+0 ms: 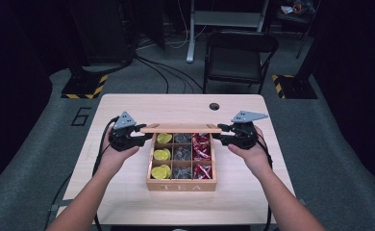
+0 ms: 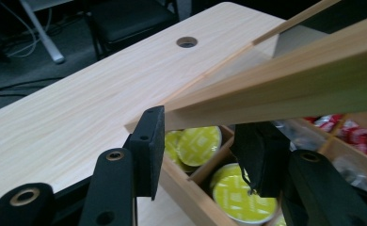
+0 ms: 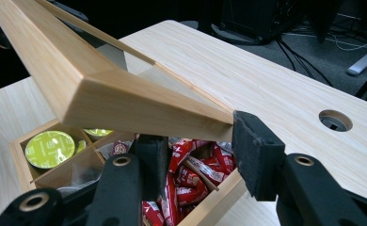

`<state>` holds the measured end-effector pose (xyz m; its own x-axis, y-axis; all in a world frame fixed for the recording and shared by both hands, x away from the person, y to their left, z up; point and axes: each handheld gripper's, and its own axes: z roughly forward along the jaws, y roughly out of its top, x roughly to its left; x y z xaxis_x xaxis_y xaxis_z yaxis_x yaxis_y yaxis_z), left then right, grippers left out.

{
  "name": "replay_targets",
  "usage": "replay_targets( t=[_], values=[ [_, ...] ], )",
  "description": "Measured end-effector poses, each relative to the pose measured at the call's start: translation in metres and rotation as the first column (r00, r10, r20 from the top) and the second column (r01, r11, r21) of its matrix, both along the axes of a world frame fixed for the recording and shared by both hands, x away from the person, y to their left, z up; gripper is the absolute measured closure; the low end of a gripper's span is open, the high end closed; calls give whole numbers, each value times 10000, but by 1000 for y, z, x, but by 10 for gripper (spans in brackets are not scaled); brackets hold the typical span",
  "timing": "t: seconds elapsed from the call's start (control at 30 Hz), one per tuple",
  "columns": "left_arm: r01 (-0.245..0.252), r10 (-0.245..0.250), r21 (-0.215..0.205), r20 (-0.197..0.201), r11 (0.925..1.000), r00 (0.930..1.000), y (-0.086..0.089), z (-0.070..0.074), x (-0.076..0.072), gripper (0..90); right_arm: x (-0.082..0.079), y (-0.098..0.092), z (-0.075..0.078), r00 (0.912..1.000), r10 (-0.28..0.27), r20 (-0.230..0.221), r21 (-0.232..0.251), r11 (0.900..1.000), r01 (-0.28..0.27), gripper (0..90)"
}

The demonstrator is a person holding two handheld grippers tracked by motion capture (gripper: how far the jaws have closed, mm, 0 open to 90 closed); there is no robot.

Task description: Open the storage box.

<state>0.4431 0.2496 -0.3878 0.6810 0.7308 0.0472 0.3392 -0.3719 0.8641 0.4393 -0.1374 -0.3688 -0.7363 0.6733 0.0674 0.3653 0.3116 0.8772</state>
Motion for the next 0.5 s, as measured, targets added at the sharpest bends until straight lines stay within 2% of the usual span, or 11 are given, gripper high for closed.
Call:
replay_targets(
  t=[0.13, 0.3, 0.5],
  values=[
    [-55, 55, -14, -105, 10000, 9999, 0, -3, 6, 542, 2, 0, 1, 10000, 35, 11, -40, 10000, -35, 560],
    [-119, 122, 164, -193, 9998, 9997, -5, -8, 12, 554, 3, 0, 3, 10000, -27, 10, 13, 10000, 27, 560],
    [-634, 634, 66, -105, 9980, 9979, -11, -12, 16, 575, 5, 1, 4, 9999, -103, -9, 38, 9999, 103, 560]
  ],
)
